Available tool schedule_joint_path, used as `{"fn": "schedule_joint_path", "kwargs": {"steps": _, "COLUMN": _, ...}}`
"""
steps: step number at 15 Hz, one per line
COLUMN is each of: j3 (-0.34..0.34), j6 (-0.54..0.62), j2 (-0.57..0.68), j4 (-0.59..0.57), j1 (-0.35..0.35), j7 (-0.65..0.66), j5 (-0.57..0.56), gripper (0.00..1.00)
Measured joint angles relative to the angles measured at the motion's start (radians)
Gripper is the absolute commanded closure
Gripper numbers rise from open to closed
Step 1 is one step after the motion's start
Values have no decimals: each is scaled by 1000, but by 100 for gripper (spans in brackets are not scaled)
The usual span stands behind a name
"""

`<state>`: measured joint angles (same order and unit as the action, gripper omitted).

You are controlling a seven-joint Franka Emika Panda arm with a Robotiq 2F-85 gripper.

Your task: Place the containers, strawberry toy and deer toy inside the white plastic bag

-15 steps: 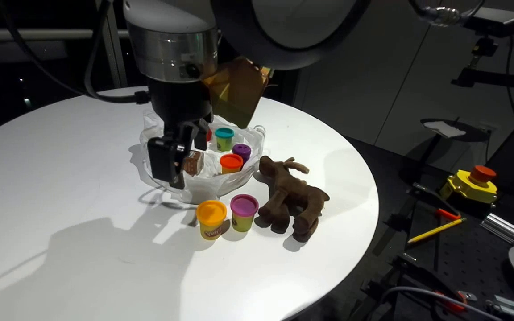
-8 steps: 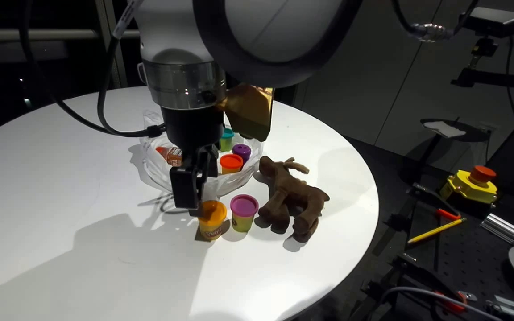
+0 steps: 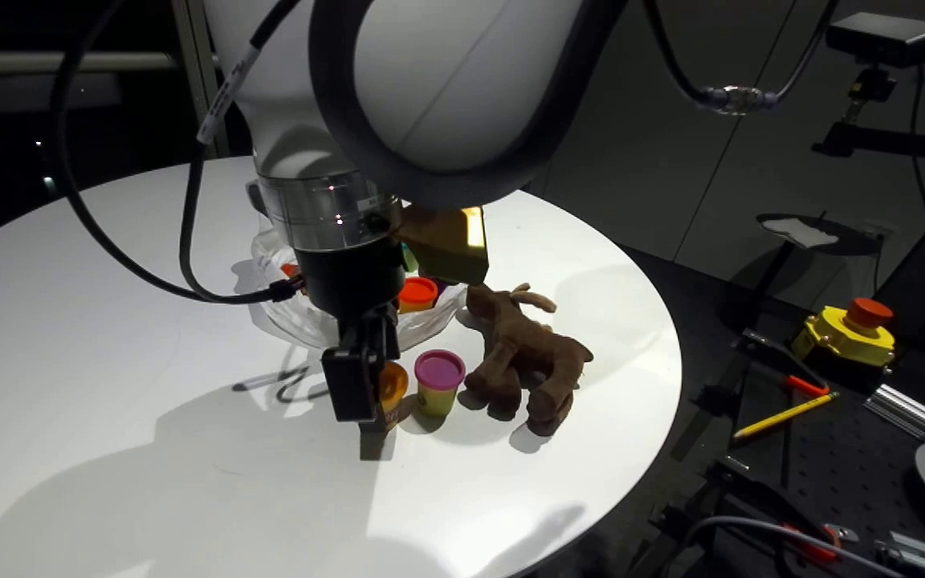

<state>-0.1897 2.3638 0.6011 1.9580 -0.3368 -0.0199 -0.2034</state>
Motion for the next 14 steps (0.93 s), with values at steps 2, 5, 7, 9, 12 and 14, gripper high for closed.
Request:
{"fn": "schedule_joint_path", "kwargs": {"steps": 2, "j3": 1, "j6": -3, "j2": 9, "j4": -7, "j1": 0, "j7": -1, "j5": 0, "gripper": 41}}
{"fn": "schedule_joint_path", "kwargs": {"steps": 5, "j3": 4, "j6": -3, "j2": 9, "j4": -13, "j1": -1, "j7": 2, "j5": -7, "gripper": 65}}
{"fn": "schedule_joint_path", "kwargs": {"steps": 7, "j3": 10, "j6": -3, "j2": 5, "j4": -15, "j1": -5, "j7": 12, "j5": -19, "gripper": 72}}
{"fn": "schedule_joint_path", "kwargs": {"steps": 9, "j3": 22, "j6": 0, "j2": -8, "j4": -16, "j1": -17, "j7": 39, "j5": -44, "gripper": 72}}
{"fn": "schedule_joint_path", "kwargs": {"steps": 12, "j3": 66, "j6": 20, "j2": -54, "j4": -19, "j1": -55, "j7": 143, "j5": -129, "gripper": 72}}
{"fn": "schedule_joint_path", "kwargs": {"steps": 14, "j3": 104, "j6": 20, "j2": -94, "j4": -30, "j1": -82, "j7": 227, "j5": -190, "gripper": 72}}
